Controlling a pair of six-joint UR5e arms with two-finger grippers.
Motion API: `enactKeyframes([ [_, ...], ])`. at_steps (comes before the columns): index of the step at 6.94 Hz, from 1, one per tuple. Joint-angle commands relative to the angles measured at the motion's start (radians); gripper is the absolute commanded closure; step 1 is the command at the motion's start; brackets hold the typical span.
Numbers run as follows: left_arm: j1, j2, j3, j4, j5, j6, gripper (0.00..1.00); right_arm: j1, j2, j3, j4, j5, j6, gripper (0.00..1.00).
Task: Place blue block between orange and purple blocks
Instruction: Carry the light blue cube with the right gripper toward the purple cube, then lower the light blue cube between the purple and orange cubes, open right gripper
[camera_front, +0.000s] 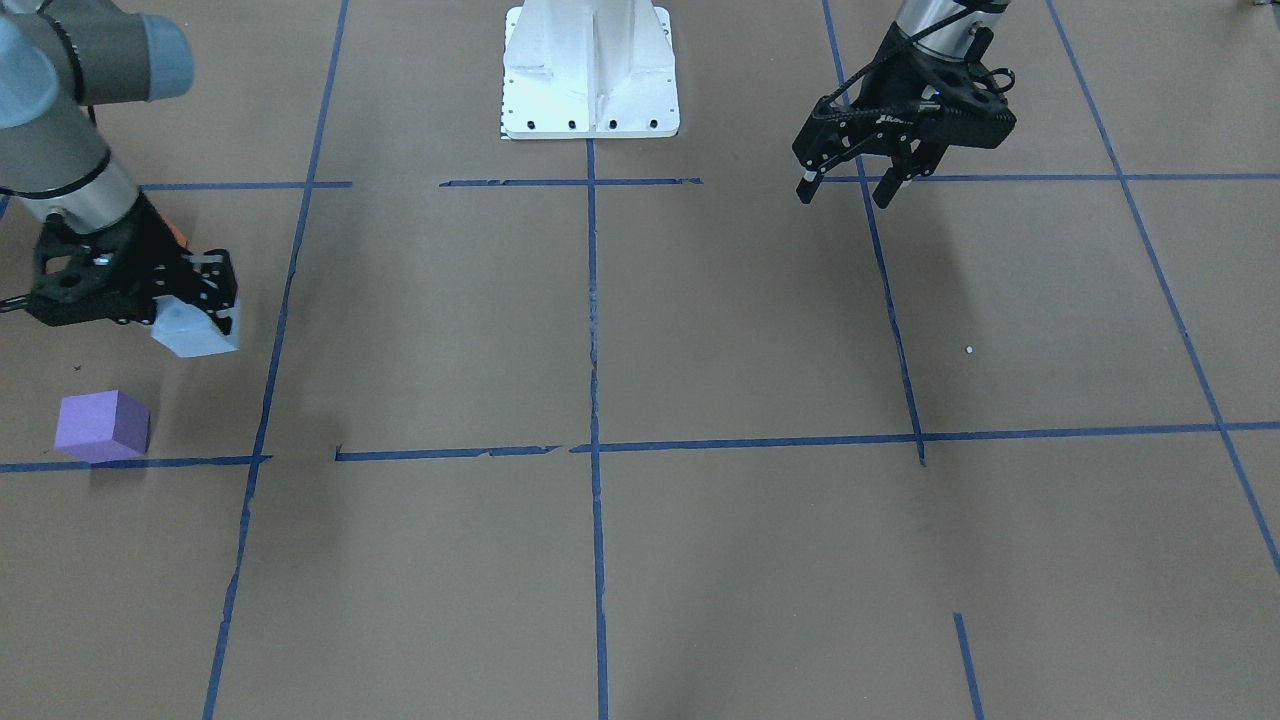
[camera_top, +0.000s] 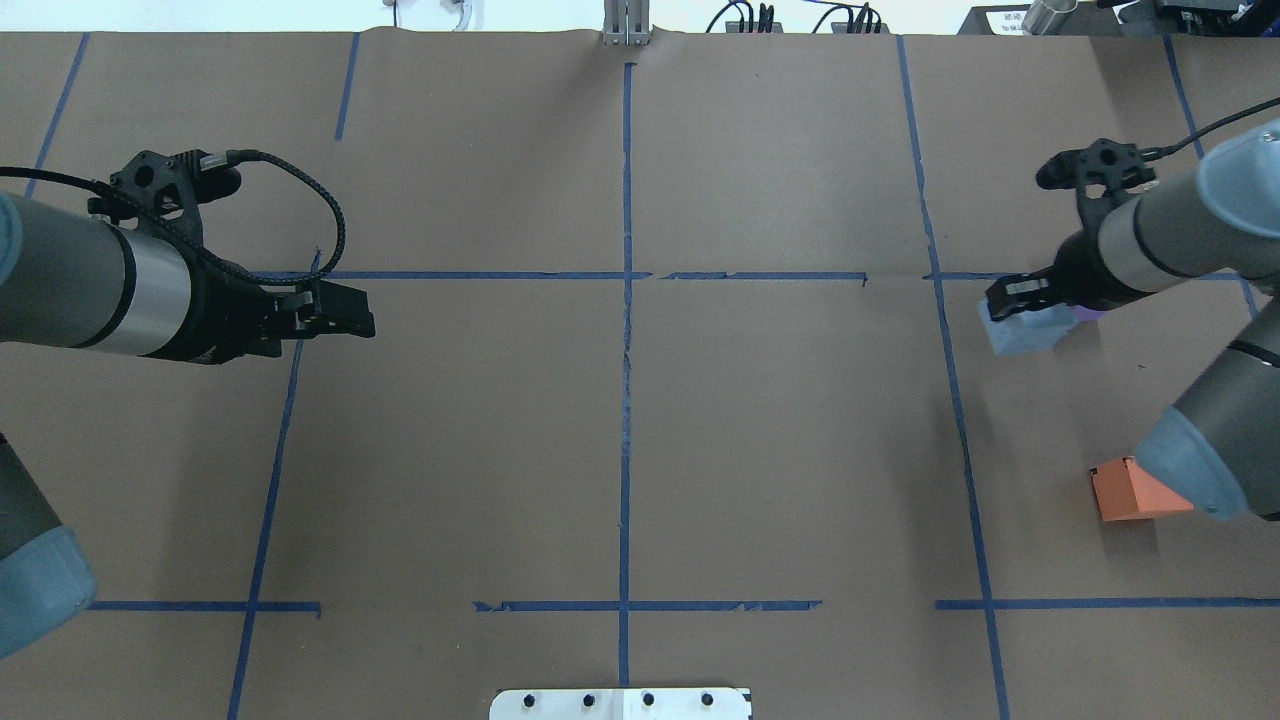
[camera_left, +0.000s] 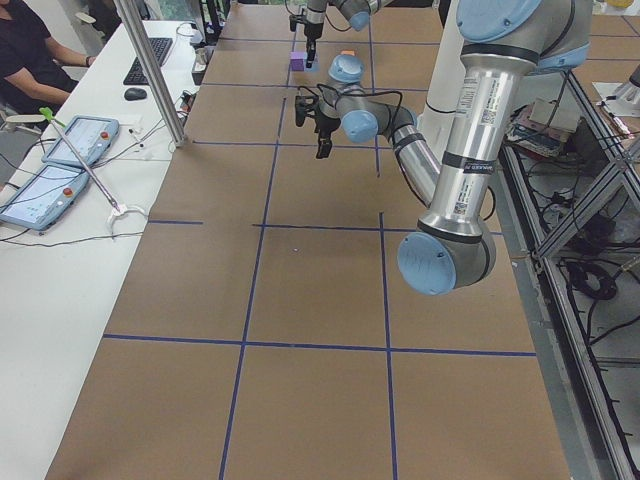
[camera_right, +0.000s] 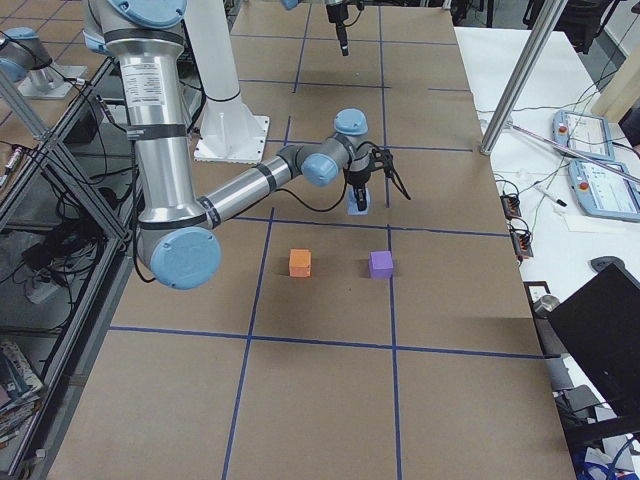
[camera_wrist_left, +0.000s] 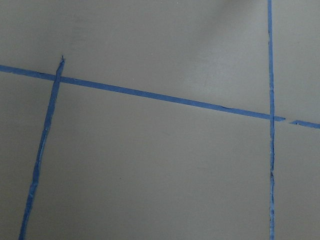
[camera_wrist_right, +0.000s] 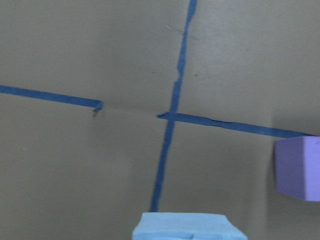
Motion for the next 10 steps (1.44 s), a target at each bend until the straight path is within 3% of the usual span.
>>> enactKeyframes([
  [1,0.005,-0.002,-0.001,-0.001,0.001,-0.012,0.0,0.035,-0.049,-0.105,0.0,0.035,-0.081,0.95],
  [7,0.006,-0.005,-0.001,-0.001,0.003,-0.012,0.0,0.03,-0.047,-0.182,0.0,0.061,-0.079,0.88],
  [10,0.006,-0.003,-0.001,0.0,0.003,-0.012,0.0,0.015,-0.021,-0.212,0.0,0.06,-0.082,0.65],
])
